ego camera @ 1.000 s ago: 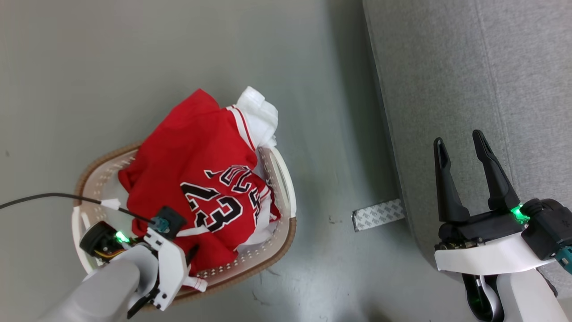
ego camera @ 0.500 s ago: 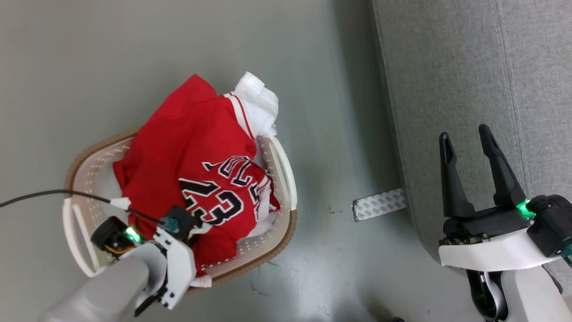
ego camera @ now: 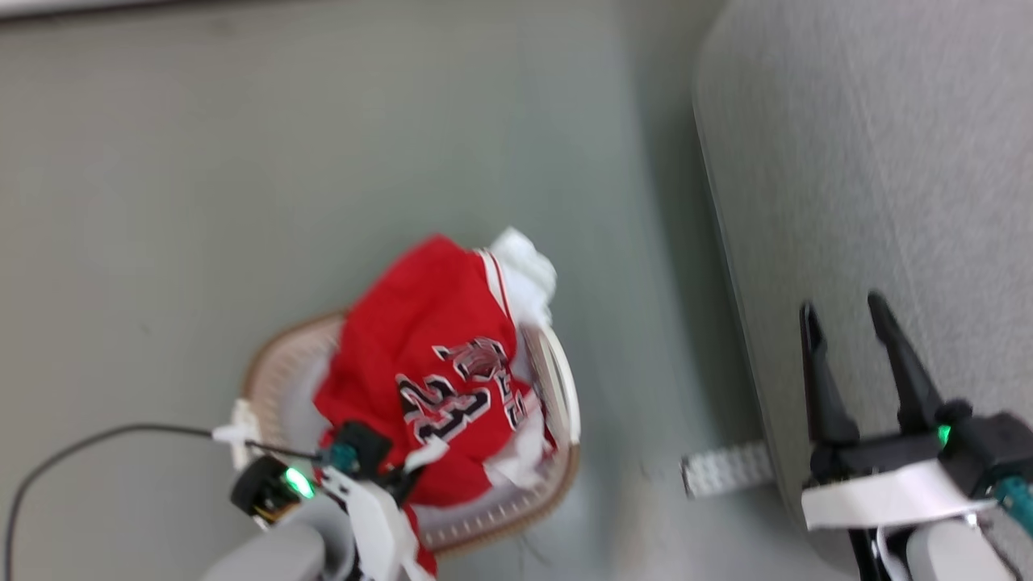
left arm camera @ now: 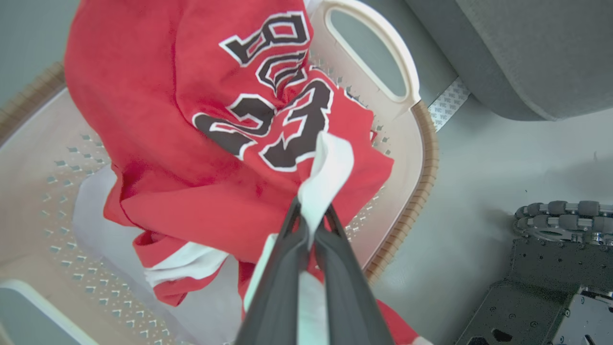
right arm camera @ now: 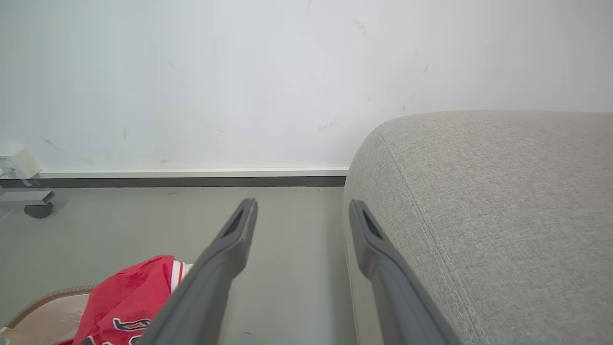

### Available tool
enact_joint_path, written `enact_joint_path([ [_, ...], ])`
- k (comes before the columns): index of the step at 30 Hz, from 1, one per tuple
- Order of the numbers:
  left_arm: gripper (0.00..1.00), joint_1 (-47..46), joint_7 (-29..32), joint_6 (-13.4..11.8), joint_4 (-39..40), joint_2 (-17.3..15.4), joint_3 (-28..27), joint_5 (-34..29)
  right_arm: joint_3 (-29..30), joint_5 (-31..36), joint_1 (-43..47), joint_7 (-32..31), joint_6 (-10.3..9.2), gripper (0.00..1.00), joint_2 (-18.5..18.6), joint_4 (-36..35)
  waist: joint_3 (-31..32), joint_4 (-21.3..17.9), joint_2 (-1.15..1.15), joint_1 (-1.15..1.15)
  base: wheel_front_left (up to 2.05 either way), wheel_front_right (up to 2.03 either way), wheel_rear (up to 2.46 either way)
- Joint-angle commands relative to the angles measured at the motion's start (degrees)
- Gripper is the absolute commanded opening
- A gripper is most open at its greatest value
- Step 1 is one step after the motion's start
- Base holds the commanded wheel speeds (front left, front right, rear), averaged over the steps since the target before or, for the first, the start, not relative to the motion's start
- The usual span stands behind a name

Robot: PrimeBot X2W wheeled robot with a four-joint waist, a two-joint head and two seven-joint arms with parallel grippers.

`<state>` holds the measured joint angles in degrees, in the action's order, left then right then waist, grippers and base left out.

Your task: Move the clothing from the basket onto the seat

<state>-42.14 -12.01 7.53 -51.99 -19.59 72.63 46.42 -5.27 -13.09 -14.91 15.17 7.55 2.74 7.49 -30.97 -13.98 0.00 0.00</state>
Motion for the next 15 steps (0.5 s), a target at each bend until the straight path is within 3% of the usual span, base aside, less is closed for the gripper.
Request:
enact_joint_path([
  [1, 0.0, 1.9, -1.0, -0.1, 0.0, 0.8, 0.0, 0.6, 0.5, 0.7, 2.1, 0.0, -0.12, 1.0, 0.3, 1.0, 9.1, 4.3, 0.0, 0.0, 0.0, 0.0, 0.0],
  [9, 0.0, 5.5, -2.1, -0.4, 3.1, 3.6, -0.2, 1.9, 2.2, 1.5, 8.2, 0.0, -0.12, 1.0, 0.3, 3.9, 21.5, 9.4, 0.0, 0.0, 0.0, 0.0, 0.0],
  [15, 0.0, 5.8, -1.4, -2.1, 8.9, 2.8, -0.5, 2.0, 2.1, 0.7, 11.3, 0.0, -0.12, 1.0, 0.3, 5.2, 27.4, 11.5, 0.0, 0.0, 0.0, 0.0, 0.0],
])
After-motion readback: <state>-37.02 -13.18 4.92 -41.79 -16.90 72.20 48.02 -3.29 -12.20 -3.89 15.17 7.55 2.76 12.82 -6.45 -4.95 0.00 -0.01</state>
